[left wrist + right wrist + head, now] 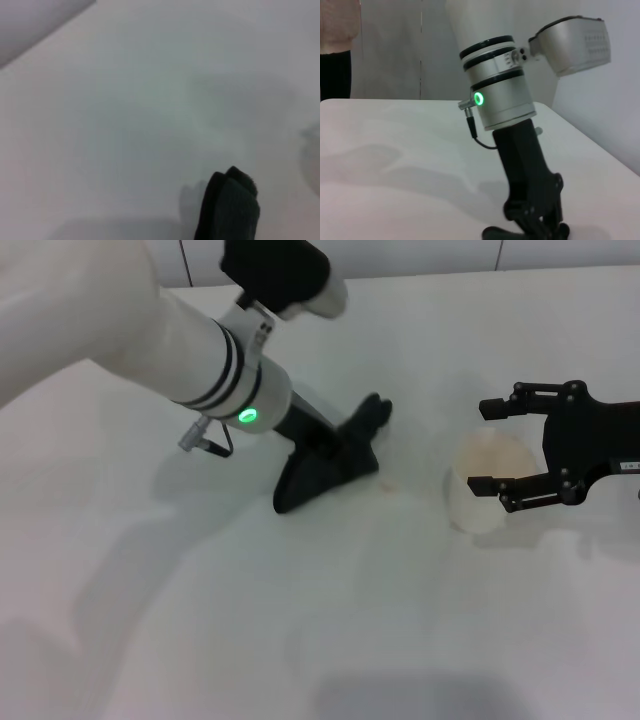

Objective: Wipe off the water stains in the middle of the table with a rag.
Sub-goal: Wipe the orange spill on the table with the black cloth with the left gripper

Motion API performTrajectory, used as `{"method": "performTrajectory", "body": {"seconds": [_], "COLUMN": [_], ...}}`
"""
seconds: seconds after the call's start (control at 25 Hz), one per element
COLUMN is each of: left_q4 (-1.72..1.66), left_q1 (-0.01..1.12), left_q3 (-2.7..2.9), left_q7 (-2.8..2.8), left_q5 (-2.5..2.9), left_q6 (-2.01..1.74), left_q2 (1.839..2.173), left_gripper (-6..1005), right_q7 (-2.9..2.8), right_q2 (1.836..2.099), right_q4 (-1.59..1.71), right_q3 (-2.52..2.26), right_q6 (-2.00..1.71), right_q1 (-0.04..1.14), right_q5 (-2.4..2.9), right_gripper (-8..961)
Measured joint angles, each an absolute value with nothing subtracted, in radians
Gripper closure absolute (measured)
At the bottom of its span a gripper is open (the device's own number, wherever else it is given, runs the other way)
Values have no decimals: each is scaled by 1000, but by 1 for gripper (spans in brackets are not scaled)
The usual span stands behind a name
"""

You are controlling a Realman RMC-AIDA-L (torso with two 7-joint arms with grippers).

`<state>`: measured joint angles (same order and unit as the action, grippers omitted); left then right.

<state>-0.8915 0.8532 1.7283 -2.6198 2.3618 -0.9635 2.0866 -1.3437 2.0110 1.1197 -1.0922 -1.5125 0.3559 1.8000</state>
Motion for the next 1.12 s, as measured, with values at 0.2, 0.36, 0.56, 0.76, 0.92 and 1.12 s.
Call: {"method": "performTrajectory", "body": {"seconds": [0.2, 0.36, 0.56, 0.76, 0.92, 1.12], "left_q4": [-880, -869, -867, -866, -865, -865], "left_q1": [853, 855, 865, 873, 876, 877], "left_q3": [1726, 1728, 1743, 1769, 1807, 1851], "left_q7": [-2677, -2684, -2579, -2457, -2388, -2351], "left_q5": [2414, 2428, 2391, 2322, 2286, 2281], "left_q6": [-915, -886, -868, -863, -857, -836], "left_q2": [2088, 2086, 2090, 2090, 2090, 2089], "left_gripper": [930, 930, 930, 930, 930, 930], "right_q7": [-1344, -1344, -1344, -1343, -1342, -1342], "right_q2": [2011, 2011, 2011, 2011, 2011, 2011], "right_q4": [1121, 1121, 1121, 1118, 1115, 1114], "right_q3": [-1092, -1092, -1093, -1093, -1092, -1093], "right_q6": [-1513, -1512, -1507, -1504, -1503, -1503], "right_q1": [356, 358, 363, 364, 365, 365], "right_q5": [1799, 1799, 1799, 1799, 1799, 1799], "right_gripper": [108, 108, 108, 108, 108, 108]}}
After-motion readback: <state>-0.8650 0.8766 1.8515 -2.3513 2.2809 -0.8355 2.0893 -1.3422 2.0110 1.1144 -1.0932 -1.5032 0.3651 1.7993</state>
